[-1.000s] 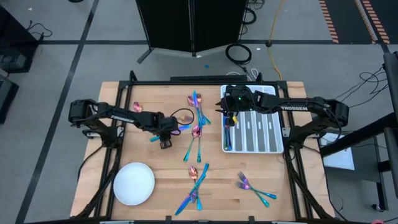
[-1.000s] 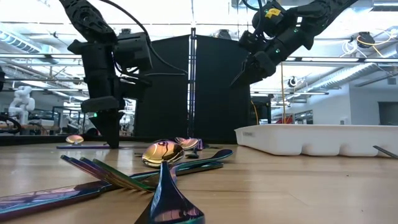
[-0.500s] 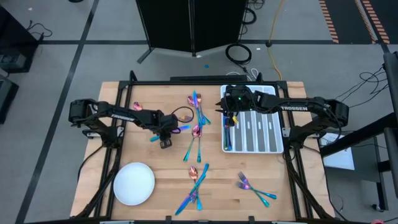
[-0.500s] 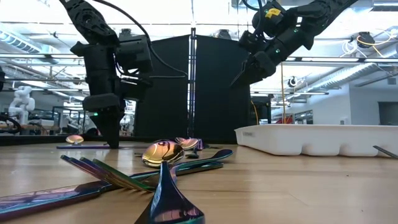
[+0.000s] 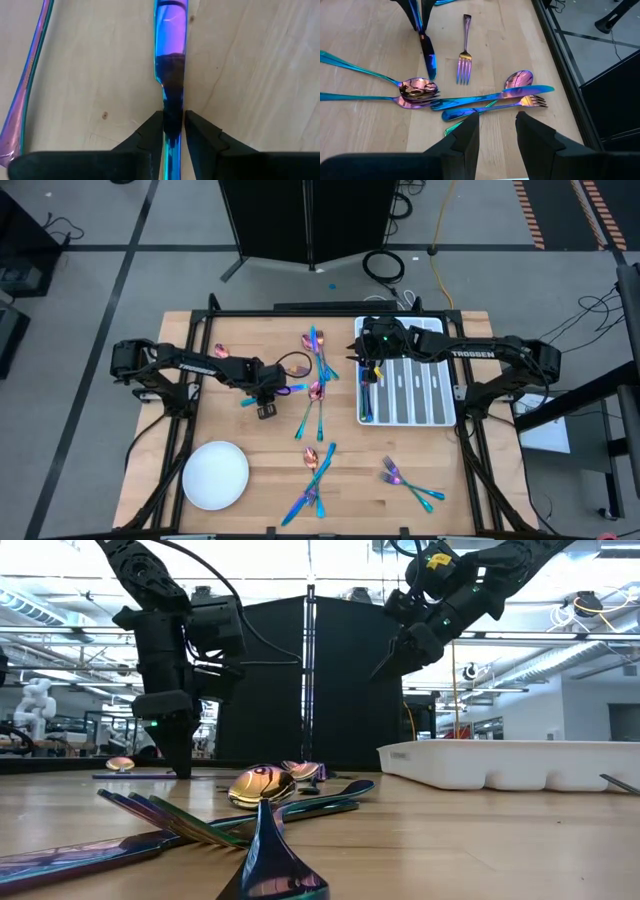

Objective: Sort silverware
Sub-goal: Put the blue knife into the utensil organizer

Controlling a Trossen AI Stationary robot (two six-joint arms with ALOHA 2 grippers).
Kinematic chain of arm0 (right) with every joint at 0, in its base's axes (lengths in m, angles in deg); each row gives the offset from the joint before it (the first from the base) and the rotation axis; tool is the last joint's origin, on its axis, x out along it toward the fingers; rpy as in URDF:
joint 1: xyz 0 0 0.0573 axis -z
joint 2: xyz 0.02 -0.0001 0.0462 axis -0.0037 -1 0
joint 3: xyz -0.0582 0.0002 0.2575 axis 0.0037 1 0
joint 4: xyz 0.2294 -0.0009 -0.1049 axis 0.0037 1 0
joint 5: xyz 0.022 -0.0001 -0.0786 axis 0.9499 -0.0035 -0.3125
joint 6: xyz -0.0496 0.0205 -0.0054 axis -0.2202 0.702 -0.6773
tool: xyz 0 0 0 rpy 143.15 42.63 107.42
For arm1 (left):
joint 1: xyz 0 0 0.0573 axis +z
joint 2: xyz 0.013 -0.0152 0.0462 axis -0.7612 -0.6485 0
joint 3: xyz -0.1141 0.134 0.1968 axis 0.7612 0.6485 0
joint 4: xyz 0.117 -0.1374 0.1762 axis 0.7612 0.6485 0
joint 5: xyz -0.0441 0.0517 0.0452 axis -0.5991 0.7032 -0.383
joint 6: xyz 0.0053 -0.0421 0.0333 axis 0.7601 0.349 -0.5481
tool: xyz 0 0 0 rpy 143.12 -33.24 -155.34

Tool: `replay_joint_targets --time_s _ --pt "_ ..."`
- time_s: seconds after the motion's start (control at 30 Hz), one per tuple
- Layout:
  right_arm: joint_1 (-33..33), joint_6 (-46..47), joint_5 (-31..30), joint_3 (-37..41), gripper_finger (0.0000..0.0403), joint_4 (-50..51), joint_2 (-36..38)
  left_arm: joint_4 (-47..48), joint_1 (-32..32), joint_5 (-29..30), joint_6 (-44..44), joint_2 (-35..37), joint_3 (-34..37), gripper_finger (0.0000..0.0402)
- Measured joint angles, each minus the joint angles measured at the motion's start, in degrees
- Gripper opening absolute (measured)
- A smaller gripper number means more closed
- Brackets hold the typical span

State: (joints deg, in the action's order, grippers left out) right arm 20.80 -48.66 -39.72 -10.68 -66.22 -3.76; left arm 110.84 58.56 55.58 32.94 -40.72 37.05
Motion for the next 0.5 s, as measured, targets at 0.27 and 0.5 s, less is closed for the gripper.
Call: replay_joint_targets --time_s 0.27,0.5 --pt "0.02 0.01 0.0 0.0 0.0114 -0.02 0.0 -0.02 0.02 0.29 0.0 0.02 0.0 0.0038" --pt "0.01 0.0 -0.01 0.0 0.0114 -0.02 0.0 -0.07 0.02 0.35 0.0 0.01 -0.04 0.0044"
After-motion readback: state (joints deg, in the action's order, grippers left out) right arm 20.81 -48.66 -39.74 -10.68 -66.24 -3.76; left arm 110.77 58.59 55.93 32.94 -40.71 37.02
